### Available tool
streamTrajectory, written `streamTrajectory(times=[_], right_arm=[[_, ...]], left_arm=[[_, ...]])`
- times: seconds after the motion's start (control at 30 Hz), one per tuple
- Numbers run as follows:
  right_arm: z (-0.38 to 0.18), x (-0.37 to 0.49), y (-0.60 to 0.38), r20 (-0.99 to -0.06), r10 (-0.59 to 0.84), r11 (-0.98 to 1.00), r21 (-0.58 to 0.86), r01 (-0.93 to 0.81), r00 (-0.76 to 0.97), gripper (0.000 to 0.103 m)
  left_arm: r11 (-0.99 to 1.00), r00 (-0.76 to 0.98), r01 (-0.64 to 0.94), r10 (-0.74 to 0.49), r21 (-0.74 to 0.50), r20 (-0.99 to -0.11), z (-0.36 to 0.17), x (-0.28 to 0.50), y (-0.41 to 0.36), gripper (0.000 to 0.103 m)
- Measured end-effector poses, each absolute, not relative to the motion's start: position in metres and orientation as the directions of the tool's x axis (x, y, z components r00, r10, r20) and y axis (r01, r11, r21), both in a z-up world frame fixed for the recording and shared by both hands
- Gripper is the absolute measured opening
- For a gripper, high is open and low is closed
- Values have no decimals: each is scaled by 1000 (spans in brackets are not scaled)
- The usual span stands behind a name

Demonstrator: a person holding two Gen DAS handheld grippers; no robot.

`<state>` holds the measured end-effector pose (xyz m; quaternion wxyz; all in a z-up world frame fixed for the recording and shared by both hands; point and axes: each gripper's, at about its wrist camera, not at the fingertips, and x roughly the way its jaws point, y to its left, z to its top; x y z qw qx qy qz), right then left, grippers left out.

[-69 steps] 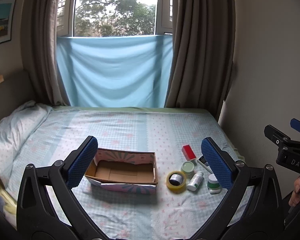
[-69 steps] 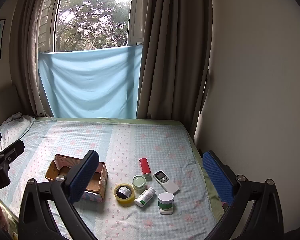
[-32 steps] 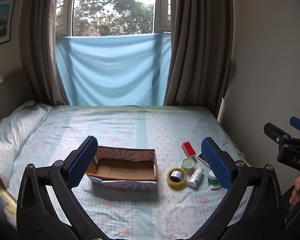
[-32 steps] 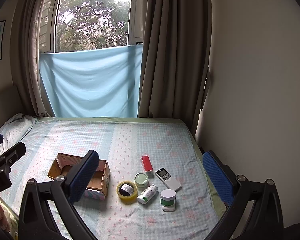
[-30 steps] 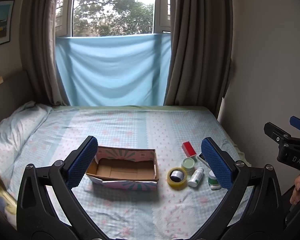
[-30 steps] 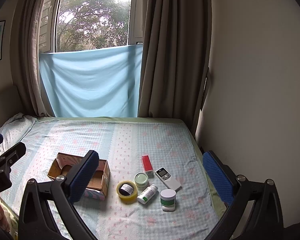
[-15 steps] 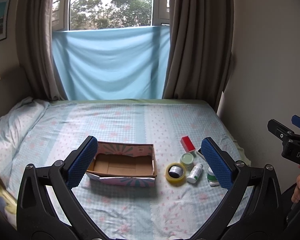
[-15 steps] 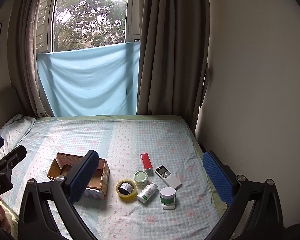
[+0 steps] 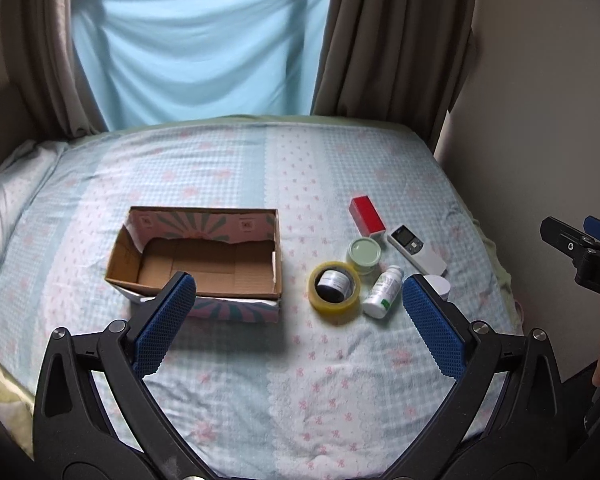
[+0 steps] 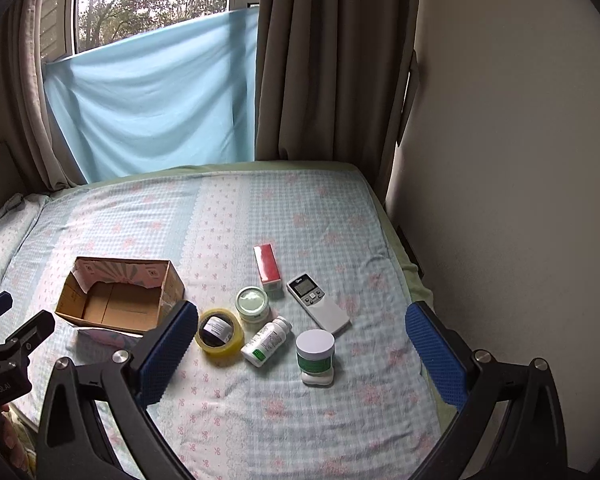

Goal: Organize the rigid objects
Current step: 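Grasp the yellow tape roll with the left tool while the right tool grasps the green-labelled white jar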

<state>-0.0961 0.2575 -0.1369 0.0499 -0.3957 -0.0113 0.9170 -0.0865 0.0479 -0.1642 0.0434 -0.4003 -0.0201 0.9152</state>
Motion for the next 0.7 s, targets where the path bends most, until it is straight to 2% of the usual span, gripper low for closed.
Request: streamTrajectory(times=[0.5, 0.7], right_arm=[[-331, -152, 293, -843, 101, -991, -42, -123, -528, 103], [-387, -161, 305, -860, 107, -988, -37, -149, -500, 103]], left_arm=[[-981, -598, -194, 122, -5, -792, -381, -152, 118, 102], [-978, -574, -210, 123, 0, -810, -443, -180, 128, 103]])
